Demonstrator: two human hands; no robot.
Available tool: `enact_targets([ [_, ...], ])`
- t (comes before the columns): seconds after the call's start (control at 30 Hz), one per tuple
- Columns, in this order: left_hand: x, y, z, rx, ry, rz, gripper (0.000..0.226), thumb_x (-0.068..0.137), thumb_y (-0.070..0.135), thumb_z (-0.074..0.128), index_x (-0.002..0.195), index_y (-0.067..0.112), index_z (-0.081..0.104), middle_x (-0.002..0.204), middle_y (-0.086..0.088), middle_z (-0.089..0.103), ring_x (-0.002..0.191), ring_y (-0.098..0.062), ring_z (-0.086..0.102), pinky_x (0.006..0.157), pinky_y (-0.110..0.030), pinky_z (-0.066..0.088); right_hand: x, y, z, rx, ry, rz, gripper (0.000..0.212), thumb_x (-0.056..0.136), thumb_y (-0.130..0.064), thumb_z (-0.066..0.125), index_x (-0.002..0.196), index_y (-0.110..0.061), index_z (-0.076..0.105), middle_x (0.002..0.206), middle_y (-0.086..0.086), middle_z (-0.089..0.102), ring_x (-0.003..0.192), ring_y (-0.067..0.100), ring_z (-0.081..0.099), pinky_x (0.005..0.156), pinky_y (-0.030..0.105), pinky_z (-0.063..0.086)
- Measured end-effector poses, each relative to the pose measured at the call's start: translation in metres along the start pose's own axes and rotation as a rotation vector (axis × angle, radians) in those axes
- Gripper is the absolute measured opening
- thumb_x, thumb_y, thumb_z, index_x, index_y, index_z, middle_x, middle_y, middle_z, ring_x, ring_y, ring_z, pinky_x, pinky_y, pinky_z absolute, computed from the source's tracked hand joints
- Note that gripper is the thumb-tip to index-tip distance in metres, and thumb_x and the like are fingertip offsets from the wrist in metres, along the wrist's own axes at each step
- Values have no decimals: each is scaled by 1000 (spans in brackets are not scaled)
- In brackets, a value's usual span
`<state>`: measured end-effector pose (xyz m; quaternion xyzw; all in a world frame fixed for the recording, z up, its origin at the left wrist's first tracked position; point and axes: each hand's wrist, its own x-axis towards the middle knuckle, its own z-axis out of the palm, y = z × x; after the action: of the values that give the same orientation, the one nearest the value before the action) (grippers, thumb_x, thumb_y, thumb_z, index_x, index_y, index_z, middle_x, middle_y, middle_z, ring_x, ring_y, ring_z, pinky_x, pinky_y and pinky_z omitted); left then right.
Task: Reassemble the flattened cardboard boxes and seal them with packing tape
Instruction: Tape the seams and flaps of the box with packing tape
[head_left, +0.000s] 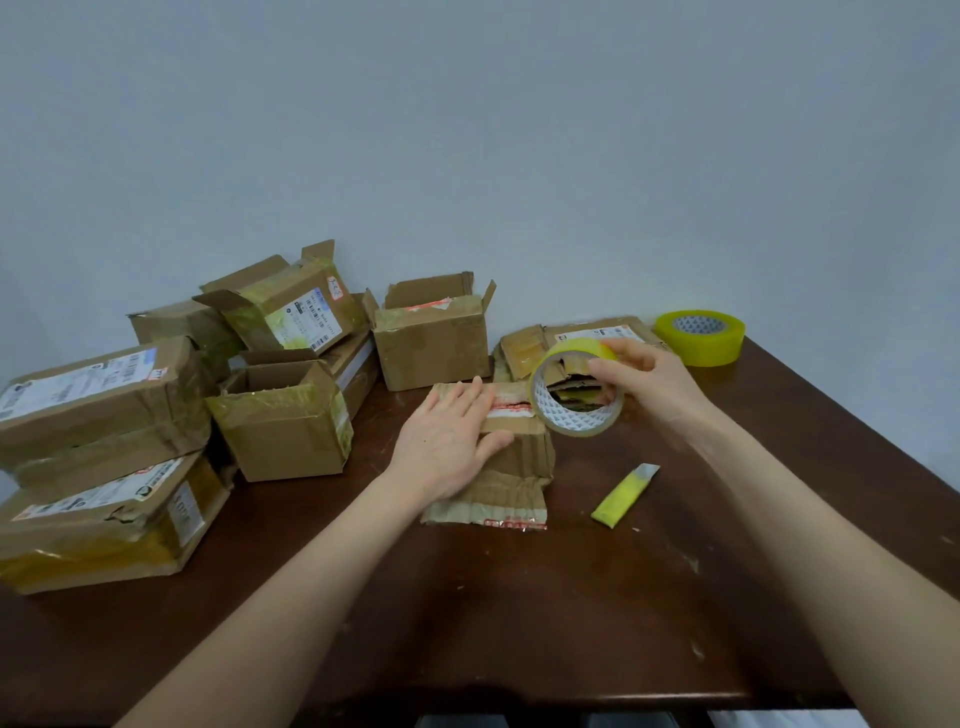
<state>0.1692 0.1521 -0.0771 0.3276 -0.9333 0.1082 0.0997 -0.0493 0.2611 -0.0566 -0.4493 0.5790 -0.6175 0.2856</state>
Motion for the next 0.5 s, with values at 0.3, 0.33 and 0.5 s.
enact_targets([
  [0.3,-6,-2,-2,70,-31,66,56,99,51,22,152,32,13,159,-12,11,146,-25,12,119,-37,7,4,-39,-6,-366,-182,-84,46,66,-35,83,109,-31,66,105,-17,67,99,-3,60,82,14,46],
  [0.33,-6,-1,-2,75,-44,55,56,100,51,22,152,31,13,160,-11,10,146,-24,11,119,-38,7,4,-39,-5,-360,-184,-95,40,71,-29,82,107,-33,65,102,-19,65,95,-8,59,76,9,45],
  [0.5,1,40,-7,20,-67,17,66,100,51,20,151,11,14,160,-9,9,147,-25,7,119,-42,9,6,-26,-5,-348,-142,-121,50,71,-31,82,119,-28,67,115,-10,66,108,4,59,93,20,45],
])
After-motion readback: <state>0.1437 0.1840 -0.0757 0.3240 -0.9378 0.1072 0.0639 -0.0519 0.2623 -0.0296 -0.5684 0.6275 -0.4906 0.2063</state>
